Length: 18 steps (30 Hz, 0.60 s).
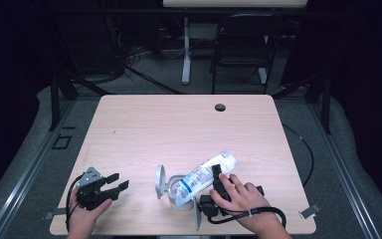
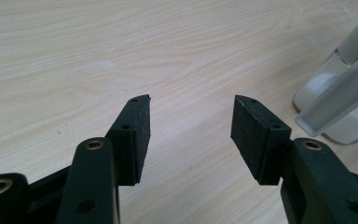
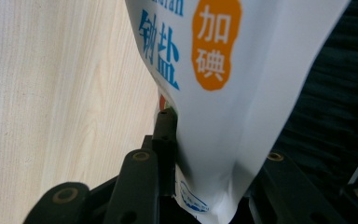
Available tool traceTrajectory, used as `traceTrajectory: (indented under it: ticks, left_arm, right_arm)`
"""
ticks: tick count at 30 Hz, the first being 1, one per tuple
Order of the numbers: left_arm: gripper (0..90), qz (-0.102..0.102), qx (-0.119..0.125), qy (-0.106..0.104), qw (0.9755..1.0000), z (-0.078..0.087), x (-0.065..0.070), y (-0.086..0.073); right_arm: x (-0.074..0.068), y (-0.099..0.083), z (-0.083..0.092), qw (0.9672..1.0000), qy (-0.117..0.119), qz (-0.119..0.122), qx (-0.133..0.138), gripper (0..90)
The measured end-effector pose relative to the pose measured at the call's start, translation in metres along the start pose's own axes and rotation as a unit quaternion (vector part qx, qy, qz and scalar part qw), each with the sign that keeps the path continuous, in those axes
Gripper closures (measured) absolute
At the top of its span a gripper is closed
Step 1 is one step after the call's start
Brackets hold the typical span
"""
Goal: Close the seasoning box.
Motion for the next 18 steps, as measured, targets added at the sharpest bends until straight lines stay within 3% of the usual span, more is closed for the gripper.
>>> traceTrajectory:
  ticks: [12, 18]
  left_arm:
    - [50.6, -0.046, 0.022, -0.019, 0.9985, 0.016, 0.03, 0.013]
    - [54.5, -0.07, 0.037, -0.035, 0.9963, 0.029, 0.053, 0.02]
  right_arm:
    - [0.001, 0.0, 0.001, 0.9999, 0.009, -0.007, 0.0, 71.6]
    - [0.002, 0.0, 0.002, 0.9999, 0.014, -0.007, -0.001, 71.8]
Point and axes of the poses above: each handheld gripper's, and its own axes: z roughly backward along the jaws, y roughly out of its top, x roughly to its right, the point moved 2 cm from there along -z, roughly forward along the jaws, and after that the axes turned 11 degrees about z, right-handed, at the moved point
